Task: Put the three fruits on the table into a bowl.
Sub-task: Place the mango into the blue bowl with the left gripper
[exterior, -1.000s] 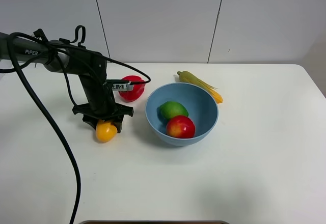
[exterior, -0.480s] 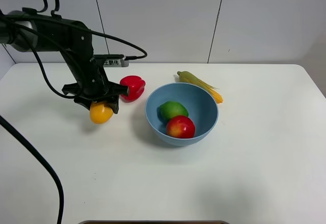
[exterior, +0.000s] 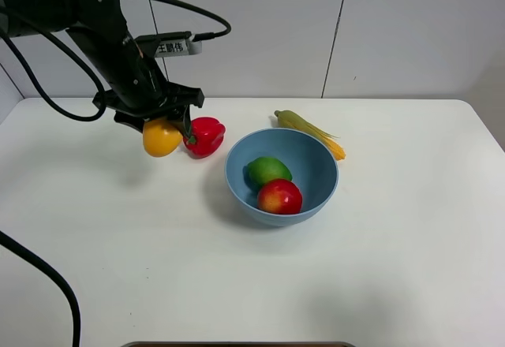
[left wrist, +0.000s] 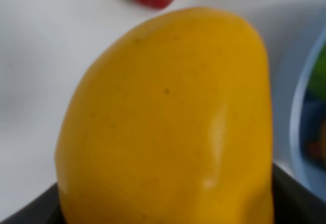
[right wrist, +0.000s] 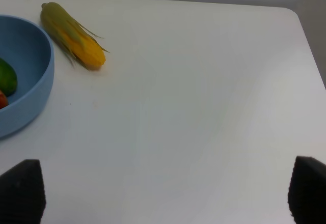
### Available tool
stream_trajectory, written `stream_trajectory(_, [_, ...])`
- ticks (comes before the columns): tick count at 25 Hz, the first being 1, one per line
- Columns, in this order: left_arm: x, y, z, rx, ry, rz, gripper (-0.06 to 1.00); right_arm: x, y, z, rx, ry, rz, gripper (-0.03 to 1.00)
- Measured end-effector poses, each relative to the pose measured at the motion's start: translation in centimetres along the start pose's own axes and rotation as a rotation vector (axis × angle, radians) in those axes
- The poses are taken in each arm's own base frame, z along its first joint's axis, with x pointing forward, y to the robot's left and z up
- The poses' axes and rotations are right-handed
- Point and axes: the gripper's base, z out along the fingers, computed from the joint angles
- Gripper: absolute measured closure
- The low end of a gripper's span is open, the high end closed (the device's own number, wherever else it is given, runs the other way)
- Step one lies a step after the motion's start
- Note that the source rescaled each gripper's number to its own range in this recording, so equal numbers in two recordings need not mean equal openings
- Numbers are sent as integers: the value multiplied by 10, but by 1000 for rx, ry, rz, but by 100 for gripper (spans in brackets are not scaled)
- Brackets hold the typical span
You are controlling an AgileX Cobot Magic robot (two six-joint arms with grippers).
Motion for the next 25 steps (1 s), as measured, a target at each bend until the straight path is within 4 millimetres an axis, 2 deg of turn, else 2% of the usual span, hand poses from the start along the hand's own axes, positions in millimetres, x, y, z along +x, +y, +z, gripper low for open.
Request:
stream_trajectory(5, [-8,-35,-16,55,-76,77,94,0,0,0,0,0,0,13])
stream_trajectory(12, [-1,-81,-14,131,-161,172,94,0,0,0,0,0,0,13])
stream_trajectory(19, [15,-112,27,143,-92,237,94,0,0,0,0,0,0,13])
stream_trajectory(25, [22,-117,55,136,-27,234,94,0,0,0,0,0,0,13])
